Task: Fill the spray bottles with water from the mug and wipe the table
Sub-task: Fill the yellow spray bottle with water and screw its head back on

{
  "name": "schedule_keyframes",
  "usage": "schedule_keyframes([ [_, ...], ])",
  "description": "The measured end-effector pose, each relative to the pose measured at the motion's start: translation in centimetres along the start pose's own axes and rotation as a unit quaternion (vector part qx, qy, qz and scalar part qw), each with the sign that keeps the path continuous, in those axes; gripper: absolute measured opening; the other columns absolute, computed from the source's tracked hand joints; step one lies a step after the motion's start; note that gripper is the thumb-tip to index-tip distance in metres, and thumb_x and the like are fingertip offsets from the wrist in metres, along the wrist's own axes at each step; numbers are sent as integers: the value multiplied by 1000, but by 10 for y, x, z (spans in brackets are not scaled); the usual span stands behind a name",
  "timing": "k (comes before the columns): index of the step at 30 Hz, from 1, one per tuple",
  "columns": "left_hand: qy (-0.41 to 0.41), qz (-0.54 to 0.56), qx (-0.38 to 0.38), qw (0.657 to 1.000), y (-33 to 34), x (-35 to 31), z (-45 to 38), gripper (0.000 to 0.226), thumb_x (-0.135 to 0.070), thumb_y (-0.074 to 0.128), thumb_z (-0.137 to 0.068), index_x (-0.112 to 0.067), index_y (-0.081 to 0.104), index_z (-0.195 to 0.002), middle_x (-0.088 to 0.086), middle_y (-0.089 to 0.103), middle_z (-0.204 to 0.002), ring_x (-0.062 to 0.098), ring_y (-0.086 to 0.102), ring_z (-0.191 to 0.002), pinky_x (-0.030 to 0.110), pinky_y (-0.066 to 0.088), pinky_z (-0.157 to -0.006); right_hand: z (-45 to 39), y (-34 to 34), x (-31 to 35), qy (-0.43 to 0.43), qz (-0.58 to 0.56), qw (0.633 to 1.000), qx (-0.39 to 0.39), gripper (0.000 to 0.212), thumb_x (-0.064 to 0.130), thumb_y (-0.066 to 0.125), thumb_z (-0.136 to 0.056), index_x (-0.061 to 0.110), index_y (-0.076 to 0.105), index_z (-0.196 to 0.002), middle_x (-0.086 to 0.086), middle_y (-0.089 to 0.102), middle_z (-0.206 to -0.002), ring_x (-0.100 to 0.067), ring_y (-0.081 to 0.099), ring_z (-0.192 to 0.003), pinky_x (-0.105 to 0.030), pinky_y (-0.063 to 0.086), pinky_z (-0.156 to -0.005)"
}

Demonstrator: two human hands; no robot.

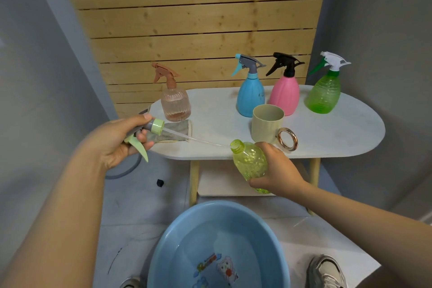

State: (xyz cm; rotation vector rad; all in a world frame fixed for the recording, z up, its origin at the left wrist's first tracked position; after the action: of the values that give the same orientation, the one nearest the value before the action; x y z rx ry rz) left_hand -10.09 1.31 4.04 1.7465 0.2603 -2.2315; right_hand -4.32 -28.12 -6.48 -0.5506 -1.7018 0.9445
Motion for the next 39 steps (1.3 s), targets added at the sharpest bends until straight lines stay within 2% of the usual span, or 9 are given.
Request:
schedule_keyframes([
  [13, 93, -194, 98, 972, 68, 25, 3, 23, -16, 68, -85, 3, 63, -96, 11, 59, -70, 14, 61, -52, 29, 57, -55, 7, 15, 25, -40, 19, 998, 43, 79, 37, 78, -60, 25, 40, -128, 7, 50, -121, -17, 47, -110, -31, 45, -86],
  [18, 200, -333, 109, 915, 72, 24, 3, 20, -28, 73, -80, -19, 67, -97, -2, 71, -84, 12, 67, -72, 38, 54, -77, 7, 14, 30, -43, 3, 997, 65, 77, 35, 80, -60, 25, 43, -126, 7, 50, -115, -12, 46, -98, -28, 44, -80],
  [22, 285, -417, 107, 857, 69, 24, -1, 33, -34, 72, -78, -31, 68, -111, -12, 60, -103, 3, 48, -103, 5, 35, -86, 9, 14, 31, -27, -64, 992, 107, 70, 30, 84, -58, 24, 47, -118, 6, 53, -107, -15, 50, -95, -31, 46, -79],
  [24, 306, -426, 86, 847, 68, 24, 0, 36, -34, 72, -78, -34, 66, -113, -7, 48, -106, 2, 33, -103, -1, 25, -85, 11, 16, 31, -13, -125, 983, 133, 69, 35, 83, -52, 26, 49, -111, 6, 56, -104, -17, 53, -96, -35, 49, -81],
  [28, 379, -458, 45, 803, 70, 18, 6, 31, -28, 73, -78, -38, 68, -107, -7, 33, -95, 4, 29, -89, 14, 26, -87, 11, 15, 32, -12, -177, 971, 159, 66, 36, 79, -50, 27, 52, -109, 5, 58, -103, -17, 56, -98, -39, 50, -85],
  [31, 352, -413, 113, 833, 75, 15, 14, 37, -16, 69, -83, -41, 62, -109, -7, 34, -94, -3, 41, -89, 1, 31, -83, 9, 13, 33, -24, -218, 963, 158, 62, 36, 81, -49, 29, 53, -105, 5, 60, -100, -15, 58, -96, -39, 51, -86],
  [34, 312, -285, 163, 892, 85, 16, 22, 26, -23, 73, -81, -38, 64, -100, 0, 45, -107, 2, 54, -102, 9, 40, -94, 9, 13, 37, -23, -251, 958, 139, 64, 42, 79, -48, 28, 54, -104, 2, 61, -101, -14, 60, -95, -36, 52, -85],
  [36, 337, -224, 121, 906, 93, 15, 25, 11, -31, 76, -76, -31, 69, -83, -2, 52, -100, 1, 57, -93, 12, 44, -83, 9, 14, 40, -26, -271, 955, 120, 62, 40, 81, -50, 26, 55, -104, 1, 61, -100, -14, 60, -93, -34, 52, -84],
  [39, 392, -222, 58, 891, 101, 15, 27, 16, -18, 74, -79, -25, 61, -77, -10, 58, -85, 2, 56, -79, 17, 43, -75, 7, 15, 45, -35, -294, 950, 101, 54, 32, 82, -55, 30, 55, -101, 10, 61, -94, -5, 59, -89, -25, 49, -80],
])
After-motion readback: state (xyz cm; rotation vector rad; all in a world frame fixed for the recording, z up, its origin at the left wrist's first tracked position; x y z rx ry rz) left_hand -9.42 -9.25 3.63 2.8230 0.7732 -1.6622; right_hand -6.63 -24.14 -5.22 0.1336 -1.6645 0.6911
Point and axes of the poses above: each hand's wrist, its own z-axis away from the middle knuckle, its own y-axis out of the palm, x = y × z, the point moved 2 cm from there along -z, towards the middle knuckle
